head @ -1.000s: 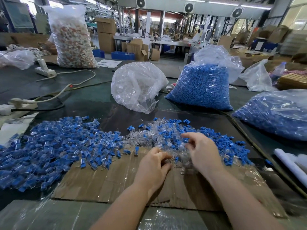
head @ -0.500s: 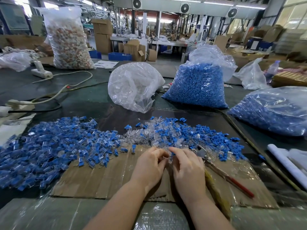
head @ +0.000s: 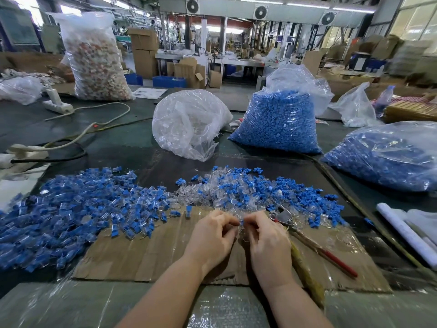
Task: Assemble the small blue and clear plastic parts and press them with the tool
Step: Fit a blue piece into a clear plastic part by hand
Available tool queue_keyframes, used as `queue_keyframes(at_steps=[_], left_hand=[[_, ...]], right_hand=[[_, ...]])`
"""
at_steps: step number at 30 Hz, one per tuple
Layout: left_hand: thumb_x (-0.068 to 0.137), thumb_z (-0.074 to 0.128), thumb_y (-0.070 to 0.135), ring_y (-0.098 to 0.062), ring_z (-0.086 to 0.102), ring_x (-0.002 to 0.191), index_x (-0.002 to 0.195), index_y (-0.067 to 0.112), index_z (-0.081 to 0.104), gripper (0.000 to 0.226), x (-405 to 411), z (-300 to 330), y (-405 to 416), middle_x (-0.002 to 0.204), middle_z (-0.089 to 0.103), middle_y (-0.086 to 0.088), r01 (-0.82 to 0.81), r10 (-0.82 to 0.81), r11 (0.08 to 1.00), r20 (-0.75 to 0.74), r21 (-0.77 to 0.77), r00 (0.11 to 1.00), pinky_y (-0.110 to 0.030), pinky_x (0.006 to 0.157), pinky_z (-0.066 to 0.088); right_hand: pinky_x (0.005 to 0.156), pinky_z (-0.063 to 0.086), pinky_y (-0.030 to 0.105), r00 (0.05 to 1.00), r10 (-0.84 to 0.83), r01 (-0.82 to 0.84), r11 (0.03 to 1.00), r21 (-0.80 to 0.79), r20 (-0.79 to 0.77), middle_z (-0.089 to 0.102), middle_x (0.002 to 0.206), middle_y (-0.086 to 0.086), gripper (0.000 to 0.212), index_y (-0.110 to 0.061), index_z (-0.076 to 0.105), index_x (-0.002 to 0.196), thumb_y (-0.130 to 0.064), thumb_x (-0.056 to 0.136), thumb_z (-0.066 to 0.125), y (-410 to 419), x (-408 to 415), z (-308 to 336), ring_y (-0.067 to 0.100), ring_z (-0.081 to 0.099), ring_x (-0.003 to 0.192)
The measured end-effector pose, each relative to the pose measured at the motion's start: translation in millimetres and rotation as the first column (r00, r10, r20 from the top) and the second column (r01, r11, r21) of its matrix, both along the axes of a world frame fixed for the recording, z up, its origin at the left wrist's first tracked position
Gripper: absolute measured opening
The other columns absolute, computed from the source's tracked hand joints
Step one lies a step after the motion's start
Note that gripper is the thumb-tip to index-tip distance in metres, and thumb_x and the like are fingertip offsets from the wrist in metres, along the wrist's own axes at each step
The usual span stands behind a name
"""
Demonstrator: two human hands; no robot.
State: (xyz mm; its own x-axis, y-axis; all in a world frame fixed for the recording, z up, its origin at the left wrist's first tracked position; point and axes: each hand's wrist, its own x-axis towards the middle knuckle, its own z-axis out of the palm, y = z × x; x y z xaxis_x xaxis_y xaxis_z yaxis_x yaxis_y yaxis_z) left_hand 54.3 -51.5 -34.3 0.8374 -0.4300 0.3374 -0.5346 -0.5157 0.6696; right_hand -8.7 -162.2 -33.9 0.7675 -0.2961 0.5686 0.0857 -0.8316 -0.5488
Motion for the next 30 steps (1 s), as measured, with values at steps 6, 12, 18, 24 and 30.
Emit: queue_keyframes(at_steps=[6,12,18,24,30], left_hand=[[0.086,0.064,0.018,0.000,0.052,0.084,0.098,0.022,0.066,0.013,-1.6,1.0,0.9,0.093,0.055,0.013,0.021,-0.021,1.000,-0.031,-0.010,0.999,-0.001,0.074,0.037],[0.079,0.070,0.005,0.005,0.053,0.075,0.088,0.027,0.066,0.023,-0.3,4.6,5.4,0.083,0.057,0.016,-0.077,0.052,0.976,-0.126,-0.204,0.991,-0.003,0.071,0.040],[0.082,0.068,0.009,0.005,0.053,0.081,0.082,0.028,0.065,0.019,0.2,3.9,4.1,0.085,0.056,0.019,-0.098,0.070,0.979,-0.153,-0.181,0.986,0.001,0.073,0.038],[0.084,0.067,0.018,0.006,0.050,0.076,0.098,0.019,0.068,0.015,0.3,1.4,3.1,0.084,0.050,0.020,-0.110,0.103,0.986,-0.056,-0.126,0.993,0.002,0.071,0.036],[0.085,0.066,0.022,0.000,0.049,0.083,0.099,0.022,0.068,0.015,1.7,-0.5,-0.1,0.093,0.054,0.011,-0.059,0.058,0.998,-0.065,-0.003,0.996,-0.002,0.073,0.035]], right_hand=[[0.068,0.042,0.026,0.998,0.018,-0.017,1.000,-0.015,0.068,0.058,0.079,-0.003,0.016,-0.013,0.064,0.078,0.002,0.077,0.069,-1.1,1.3,2.5,0.013,0.052,0.075],[0.073,0.038,0.014,0.998,0.053,-0.054,0.998,0.029,0.044,0.063,0.083,-0.003,0.016,-0.012,0.067,0.085,0.003,0.080,0.066,-3.2,1.1,0.5,0.014,0.057,0.078],[0.075,0.038,0.005,0.998,0.042,-0.045,0.997,0.058,0.041,0.065,0.082,-0.004,0.014,-0.012,0.067,0.087,0.001,0.082,0.065,-2.8,-0.6,1.4,0.009,0.058,0.076],[0.072,0.048,0.027,0.998,-0.005,-0.001,0.996,0.086,0.068,0.065,0.082,-0.002,0.013,-0.010,0.067,0.087,0.002,0.082,0.065,-2.2,0.7,1.5,0.013,0.059,0.075],[0.074,0.051,0.038,0.998,0.000,-0.006,0.997,0.083,0.067,0.064,0.082,-0.002,0.013,-0.009,0.066,0.087,0.003,0.082,0.065,-1.3,1.0,3.5,0.016,0.058,0.077]])
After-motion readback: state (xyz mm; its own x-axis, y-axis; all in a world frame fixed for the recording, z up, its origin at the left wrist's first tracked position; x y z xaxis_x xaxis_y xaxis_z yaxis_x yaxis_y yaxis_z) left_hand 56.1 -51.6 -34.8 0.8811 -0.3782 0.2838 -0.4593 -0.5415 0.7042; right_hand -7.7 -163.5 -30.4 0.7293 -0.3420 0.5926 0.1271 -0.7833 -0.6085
